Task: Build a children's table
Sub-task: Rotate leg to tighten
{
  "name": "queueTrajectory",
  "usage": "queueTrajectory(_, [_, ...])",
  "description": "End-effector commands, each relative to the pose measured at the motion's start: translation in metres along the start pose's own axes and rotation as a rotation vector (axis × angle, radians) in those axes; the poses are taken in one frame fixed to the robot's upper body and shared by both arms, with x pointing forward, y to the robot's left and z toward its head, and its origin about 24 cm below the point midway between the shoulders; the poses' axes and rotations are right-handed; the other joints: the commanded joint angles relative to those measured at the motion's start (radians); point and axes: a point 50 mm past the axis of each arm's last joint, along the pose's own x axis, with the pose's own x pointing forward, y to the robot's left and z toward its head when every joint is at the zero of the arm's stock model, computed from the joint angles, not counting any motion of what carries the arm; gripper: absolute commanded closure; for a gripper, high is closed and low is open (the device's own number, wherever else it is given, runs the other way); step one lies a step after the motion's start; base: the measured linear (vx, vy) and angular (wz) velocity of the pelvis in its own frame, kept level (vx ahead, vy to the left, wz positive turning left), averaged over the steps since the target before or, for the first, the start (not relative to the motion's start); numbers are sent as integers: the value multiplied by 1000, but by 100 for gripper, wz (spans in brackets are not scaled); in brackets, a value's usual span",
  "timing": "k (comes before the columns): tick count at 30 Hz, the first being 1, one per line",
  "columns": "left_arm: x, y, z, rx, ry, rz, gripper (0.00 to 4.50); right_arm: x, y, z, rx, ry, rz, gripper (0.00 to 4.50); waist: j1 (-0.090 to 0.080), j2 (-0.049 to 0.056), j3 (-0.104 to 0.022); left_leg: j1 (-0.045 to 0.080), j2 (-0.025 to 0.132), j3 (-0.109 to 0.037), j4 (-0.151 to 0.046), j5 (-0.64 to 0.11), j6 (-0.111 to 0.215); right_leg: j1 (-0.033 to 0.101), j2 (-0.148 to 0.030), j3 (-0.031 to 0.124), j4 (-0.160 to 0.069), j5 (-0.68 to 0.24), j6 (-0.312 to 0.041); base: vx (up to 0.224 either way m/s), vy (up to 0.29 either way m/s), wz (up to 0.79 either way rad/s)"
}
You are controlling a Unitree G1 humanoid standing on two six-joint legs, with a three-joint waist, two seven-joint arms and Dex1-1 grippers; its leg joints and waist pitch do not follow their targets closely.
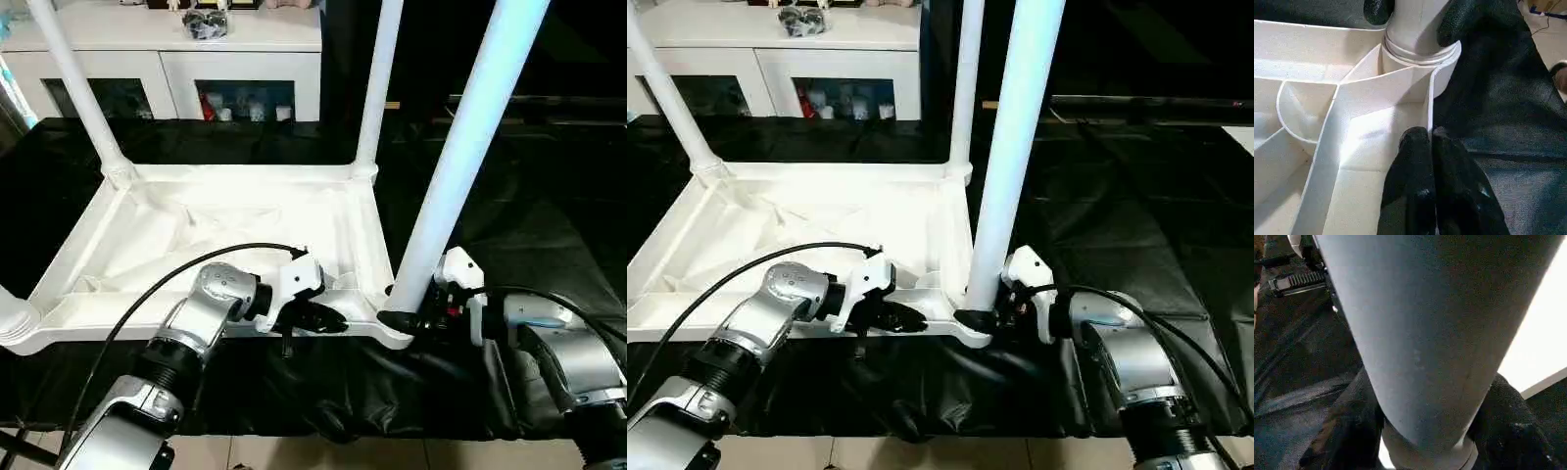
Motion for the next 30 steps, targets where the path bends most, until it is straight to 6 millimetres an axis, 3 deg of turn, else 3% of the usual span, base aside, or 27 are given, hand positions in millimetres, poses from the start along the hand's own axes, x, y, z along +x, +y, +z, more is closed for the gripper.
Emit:
queueTrajectory(1, [3, 7, 14, 32, -44, 70, 450, 35, 37, -15, 45, 39, 288, 247, 2, -17, -50, 13, 27, -15, -67, -316, 31, 37, -51, 34, -76, -379, -182, 0, 0, 0])
queueTrajectory(5, [4, 8, 14, 17, -54, 129, 450, 43, 36, -15, 71, -10, 217, 250, 4, -18, -51, 12, 28, -15, -67, -310, 30, 36, -52, 33, -75, -372, -186, 0, 0, 0])
queueTrajectory(7, [6, 9, 17, 13, -65, 164, 450, 49, 33, -13, 99, -46, 142, 252, 0, -16, -49, 15, 27, -17, -71, -340, 17, 32, -53, 32, -80, -414, -178, 0, 0, 0])
queueTrajectory(12, [20, 7, 23, -36, -115, 257, 450, 72, 22, -15, 212, -115, -146, 254, -29, -17, -40, 20, 18, -30, -74, -438, -20, 22, -55, 19, -105, -623, -98, 0, 0, 0])
queueTrajectory(13, [21, 7, 24, -38, -115, 260, 450, 72, 21, -15, 218, -116, -156, 254, -32, -17, -40, 21, 17, -32, -73, -451, -21, 21, -54, 17, -109, -644, -89, 0, 0, 0])
queueTrajectory(14, [30, 5, 25, -50, -123, 278, 450, 82, 15, -15, 290, -137, -279, 254, -40, -19, -37, 22, 15, -34, -73, -472, -21, 18, -53, 13, -113, -670, -76, 0, 0, 0])
queueTrajectory(15, [31, 4, 26, -51, -123, 278, 450, 84, 14, -14, 298, -144, -306, 254, -50, -16, -38, 23, 15, -39, -74, -492, -27, 18, -54, 8, -117, -683, -70, 0, 0, 0])
queueTrajectory(17, [34, 4, 28, -53, -127, 286, 450, 88, 12, -14, 318, -140, -346, 254, -58, -8, -38, 22, 16, -45, -80, -521, -26, 25, -52, 0, -124, -672, -60, 0, 0, 0])
queueTrajectory(20, [41, 0, 34, -52, -145, 284, 450, 100, 9, -8, 332, -134, -426, 254, -73, 0, -35, 29, 13, -54, -82, -586, -31, 19, -48, -10, -133, -656, -63, 0, 0, 0])
queueTrajectory(21, [42, -1, 36, -48, -148, 276, 450, 104, 9, -4, 330, -152, -421, 254, -81, 2, -36, 26, 15, -59, -87, -607, -32, 29, -49, -18, -134, -638, -65, 0, 0, 0])
queueTrajectory(22, [43, -2, 36, -45, -149, 270, 450, 106, 10, -1, 330, -167, -414, 254, -82, 12, -35, 23, 16, -63, -90, -622, -33, 35, -49, -22, -133, -627, -64, -34, 39, -18])
queueTrajectory(23, [43, -2, 36, -45, -149, 270, 450, 106, 10, -1, 330, -167, -414, 219, -86, 12, -34, 20, 19, -65, -94, -639, -34, 39, -48, -26, -134, -613, -61, 0, 0, 0])
queueTrajectory(24, [44, -1, 36, -42, -142, 272, 450, 106, 9, 2, 325, -179, -415, 198, -89, 18, -33, 27, 23, -69, -101, -682, -37, 42, -47, -32, -135, -562, -70, 0, 0, 0])
queueTrajectory(25, [44, -1, 35, -39, -139, 271, 450, 106, 9, 3, 326, -187, -410, 184, -91, 16, -31, 35, 23, -67, -99, -698, -37, 36, -46, -33, -138, -556, -76, 0, 0, 0])
queueTrajectory(26, [42, 1, 35, -31, -134, 274, 450, 104, 9, 4, 321, -194, -399, 181, -93, 14, -28, 47, 18, -64, -93, -707, -33, 27, -48, -35, -147, -568, -83, 0, 0, 0])
queueTrajectory(28, [41, 2, 35, -26, -134, 268, 450, 102, 9, 5, 303, -188, -385, 181, -96, 13, -26, 44, 16, -64, -91, -692, -26, 32, -51, -38, -150, -595, -76, 0, 0, 0])
queueTrajectory(29, [39, 3, 35, -17, -129, 266, 450, 100, 9, 5, 277, -180, -374, 151, -95, 15, -28, 44, 15, -64, -90, -671, -24, 34, -56, -34, -148, -594, -77, 0, 0, 0])
queueTrajectory(30, [36, 4, 33, -9, -118, 262, 450, 97, 10, 3, 229, -157, -354, 151, -92, 23, -29, 42, 14, -62, -90, -647, -22, 33, -57, -27, -145, -582, -84, 0, 0, 0])
